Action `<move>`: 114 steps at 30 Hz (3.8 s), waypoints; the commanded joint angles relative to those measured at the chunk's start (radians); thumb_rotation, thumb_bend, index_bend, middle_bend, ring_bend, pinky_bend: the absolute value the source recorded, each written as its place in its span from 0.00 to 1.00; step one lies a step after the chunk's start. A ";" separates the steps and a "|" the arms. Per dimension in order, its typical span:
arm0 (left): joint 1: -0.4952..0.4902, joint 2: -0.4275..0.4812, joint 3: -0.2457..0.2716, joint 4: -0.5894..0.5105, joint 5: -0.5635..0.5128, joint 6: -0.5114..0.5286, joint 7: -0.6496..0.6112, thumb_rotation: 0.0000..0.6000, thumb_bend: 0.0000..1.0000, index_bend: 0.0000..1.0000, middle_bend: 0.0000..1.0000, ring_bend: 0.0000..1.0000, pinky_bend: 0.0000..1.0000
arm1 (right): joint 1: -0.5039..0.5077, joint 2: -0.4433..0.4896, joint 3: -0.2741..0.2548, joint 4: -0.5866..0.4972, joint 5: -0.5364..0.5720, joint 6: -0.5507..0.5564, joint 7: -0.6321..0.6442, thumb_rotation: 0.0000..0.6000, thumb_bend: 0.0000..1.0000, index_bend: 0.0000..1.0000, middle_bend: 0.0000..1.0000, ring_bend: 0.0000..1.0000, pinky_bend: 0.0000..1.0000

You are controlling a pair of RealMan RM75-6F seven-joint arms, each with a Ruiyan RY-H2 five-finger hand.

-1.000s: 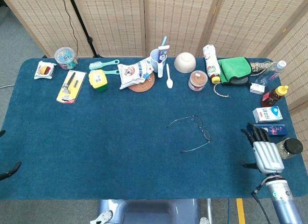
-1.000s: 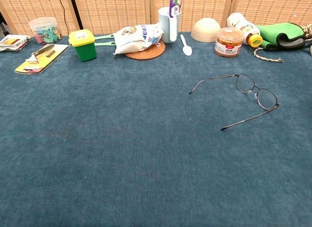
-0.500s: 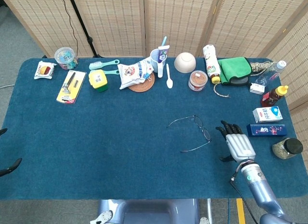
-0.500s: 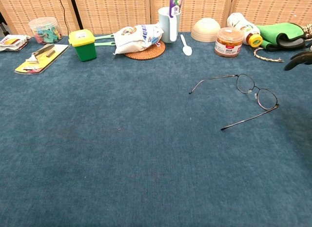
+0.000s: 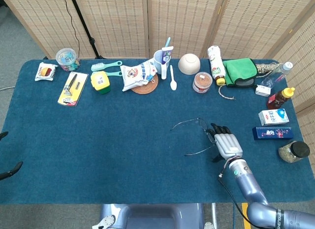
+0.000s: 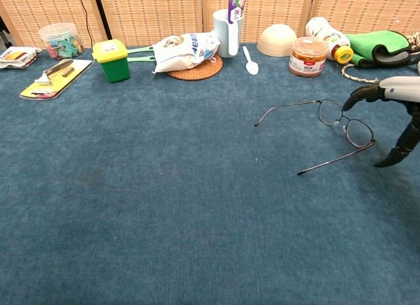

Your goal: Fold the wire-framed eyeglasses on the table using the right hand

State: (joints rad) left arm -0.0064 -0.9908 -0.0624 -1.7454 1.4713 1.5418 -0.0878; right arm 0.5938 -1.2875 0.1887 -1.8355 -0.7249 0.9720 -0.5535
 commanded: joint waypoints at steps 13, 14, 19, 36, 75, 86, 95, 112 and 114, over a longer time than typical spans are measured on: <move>-0.009 -0.010 0.000 0.022 0.000 -0.010 -0.024 0.81 0.19 0.16 0.04 0.03 0.00 | 0.103 -0.077 -0.002 0.077 0.188 0.053 -0.065 1.00 0.14 0.18 0.00 0.00 0.00; -0.010 -0.010 -0.001 0.024 -0.001 -0.010 -0.026 0.81 0.19 0.16 0.04 0.03 0.00 | 0.107 -0.076 -0.002 0.078 0.196 0.057 -0.064 1.00 0.15 0.18 0.00 0.00 0.00; -0.014 -0.015 -0.002 0.027 -0.003 -0.016 -0.027 0.81 0.19 0.16 0.04 0.03 0.00 | 0.117 -0.074 -0.008 0.086 0.228 0.075 -0.067 1.00 0.15 0.17 0.00 0.00 0.00; -0.016 -0.014 -0.002 0.026 -0.006 -0.013 -0.025 0.81 0.19 0.16 0.04 0.03 0.00 | 0.150 -0.086 -0.031 0.108 0.306 0.075 -0.083 1.00 0.15 0.16 0.00 0.00 0.00; 0.017 -0.008 0.004 0.076 -0.044 -0.004 -0.083 0.81 0.19 0.16 0.04 0.03 0.00 | 0.315 -0.201 0.014 0.209 0.536 0.082 -0.194 1.00 0.14 0.33 0.00 0.00 0.00; 0.022 -0.005 0.005 0.074 -0.047 -0.004 -0.083 0.81 0.19 0.16 0.04 0.03 0.00 | 0.325 -0.226 0.026 0.239 0.543 0.089 -0.184 1.00 0.15 0.44 0.04 0.00 0.00; 0.023 -0.006 0.004 0.074 -0.048 -0.004 -0.083 0.81 0.19 0.16 0.04 0.03 0.00 | 0.318 -0.245 0.034 0.270 0.539 0.091 -0.161 1.00 0.15 0.56 0.14 0.00 0.00; 0.025 -0.003 0.004 0.058 -0.042 0.001 -0.067 0.81 0.19 0.16 0.04 0.03 0.00 | 0.303 -0.236 0.056 0.307 0.535 0.061 -0.128 1.00 0.14 0.61 0.21 0.02 0.00; 0.025 -0.003 0.004 0.055 -0.040 0.001 -0.065 0.81 0.19 0.16 0.04 0.03 0.00 | 0.300 -0.227 0.053 0.300 0.528 0.058 -0.127 1.00 0.14 0.58 0.19 0.02 0.00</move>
State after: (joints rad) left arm 0.0185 -0.9934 -0.0582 -1.6901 1.4307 1.5429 -0.1532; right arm 0.8961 -1.5190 0.2430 -1.5321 -0.1935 1.0322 -0.6813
